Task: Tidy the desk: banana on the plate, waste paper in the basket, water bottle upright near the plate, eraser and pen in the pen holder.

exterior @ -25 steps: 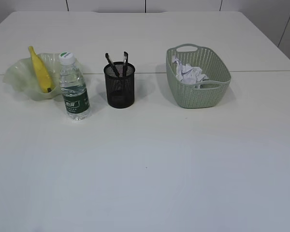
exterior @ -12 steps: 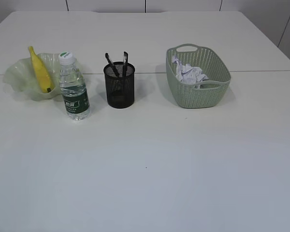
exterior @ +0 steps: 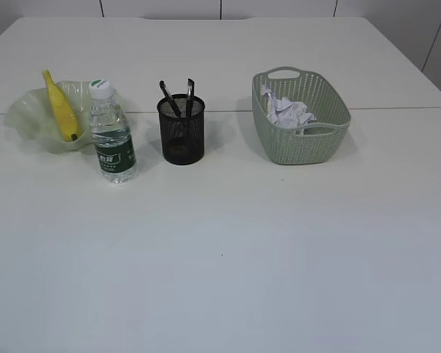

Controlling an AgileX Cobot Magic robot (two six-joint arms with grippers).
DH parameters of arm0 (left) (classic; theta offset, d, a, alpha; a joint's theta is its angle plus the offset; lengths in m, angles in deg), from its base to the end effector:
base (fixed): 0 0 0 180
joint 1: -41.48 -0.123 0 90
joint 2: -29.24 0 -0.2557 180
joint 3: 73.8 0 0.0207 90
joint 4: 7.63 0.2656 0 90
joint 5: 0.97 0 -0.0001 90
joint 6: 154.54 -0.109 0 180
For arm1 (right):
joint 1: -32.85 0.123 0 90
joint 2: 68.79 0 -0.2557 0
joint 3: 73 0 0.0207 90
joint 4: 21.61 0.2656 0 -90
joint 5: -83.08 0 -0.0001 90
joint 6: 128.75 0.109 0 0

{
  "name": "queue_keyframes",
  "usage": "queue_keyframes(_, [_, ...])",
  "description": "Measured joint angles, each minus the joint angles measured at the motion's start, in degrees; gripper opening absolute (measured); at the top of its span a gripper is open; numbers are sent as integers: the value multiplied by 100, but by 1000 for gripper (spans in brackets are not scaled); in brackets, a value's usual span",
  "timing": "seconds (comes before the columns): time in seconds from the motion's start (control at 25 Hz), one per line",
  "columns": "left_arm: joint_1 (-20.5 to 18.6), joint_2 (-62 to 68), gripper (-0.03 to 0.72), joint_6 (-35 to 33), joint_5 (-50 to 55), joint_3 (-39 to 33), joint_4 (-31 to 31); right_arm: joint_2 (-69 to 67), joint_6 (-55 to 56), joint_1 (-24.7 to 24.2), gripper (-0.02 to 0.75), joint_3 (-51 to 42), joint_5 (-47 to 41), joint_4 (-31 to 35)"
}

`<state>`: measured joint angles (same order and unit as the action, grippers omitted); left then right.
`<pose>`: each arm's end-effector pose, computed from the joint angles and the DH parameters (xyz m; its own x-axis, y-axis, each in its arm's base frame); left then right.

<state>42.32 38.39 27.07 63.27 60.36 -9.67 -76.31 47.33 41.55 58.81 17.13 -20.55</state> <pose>0.0482 -0.0042 0.2797 -0.4894 -0.0364 -0.8713 0.0213 0.9983 -0.0537 0.0462 0.0089 0.2659 -0.5078 -0.1392 -0.8502 -0.1967 0.9795 -0.0429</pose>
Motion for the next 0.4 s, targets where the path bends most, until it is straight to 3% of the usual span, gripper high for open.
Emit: queue_keyframes(0.4, [0,0,505,-11,-23,0,-5,0,0,0,589,0,0,0])
